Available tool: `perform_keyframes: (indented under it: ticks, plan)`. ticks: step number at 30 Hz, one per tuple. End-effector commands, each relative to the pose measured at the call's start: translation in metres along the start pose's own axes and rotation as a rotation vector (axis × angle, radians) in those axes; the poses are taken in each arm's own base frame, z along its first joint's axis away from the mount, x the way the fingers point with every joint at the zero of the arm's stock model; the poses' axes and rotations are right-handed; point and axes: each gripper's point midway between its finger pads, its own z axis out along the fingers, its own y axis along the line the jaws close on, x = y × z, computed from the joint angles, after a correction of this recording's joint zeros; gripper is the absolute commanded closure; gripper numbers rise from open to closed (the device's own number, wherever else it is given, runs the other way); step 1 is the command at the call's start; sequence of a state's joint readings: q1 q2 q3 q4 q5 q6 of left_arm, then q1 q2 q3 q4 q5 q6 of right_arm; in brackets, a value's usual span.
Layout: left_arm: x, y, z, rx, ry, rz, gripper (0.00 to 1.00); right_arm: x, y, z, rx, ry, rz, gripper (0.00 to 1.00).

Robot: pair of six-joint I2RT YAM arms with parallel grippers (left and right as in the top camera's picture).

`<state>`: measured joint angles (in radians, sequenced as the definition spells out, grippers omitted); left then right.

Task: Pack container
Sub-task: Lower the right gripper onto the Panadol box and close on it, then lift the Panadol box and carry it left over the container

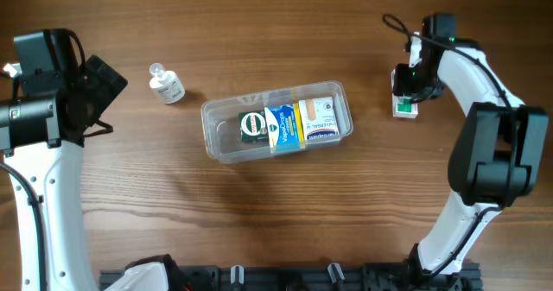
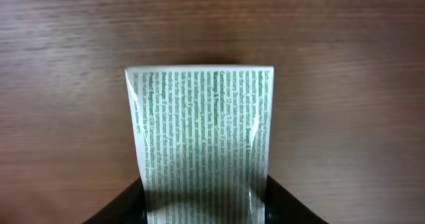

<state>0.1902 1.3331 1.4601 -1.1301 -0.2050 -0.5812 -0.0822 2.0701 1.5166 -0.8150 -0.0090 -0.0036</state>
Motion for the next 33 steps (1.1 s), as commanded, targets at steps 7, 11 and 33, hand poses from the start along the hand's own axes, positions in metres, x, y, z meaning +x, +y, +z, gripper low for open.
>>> perform_keyframes:
  ticks: [7,11,33]
  plan:
    - [-0.004,0.001,-0.003,0.000,-0.015,-0.006,0.00,-0.038,0.090,-0.112,-0.031,-0.168,-0.295,0.53]
    - [-0.004,0.001,-0.003,0.000,-0.015,-0.006,0.00,-0.030,0.139,-0.155,-0.072,-0.253,-0.400,0.53]
    - [-0.004,0.001,-0.003,0.000,-0.015,-0.006,0.00,0.098,0.249,-0.157,-0.185,-0.124,-1.299,0.44]
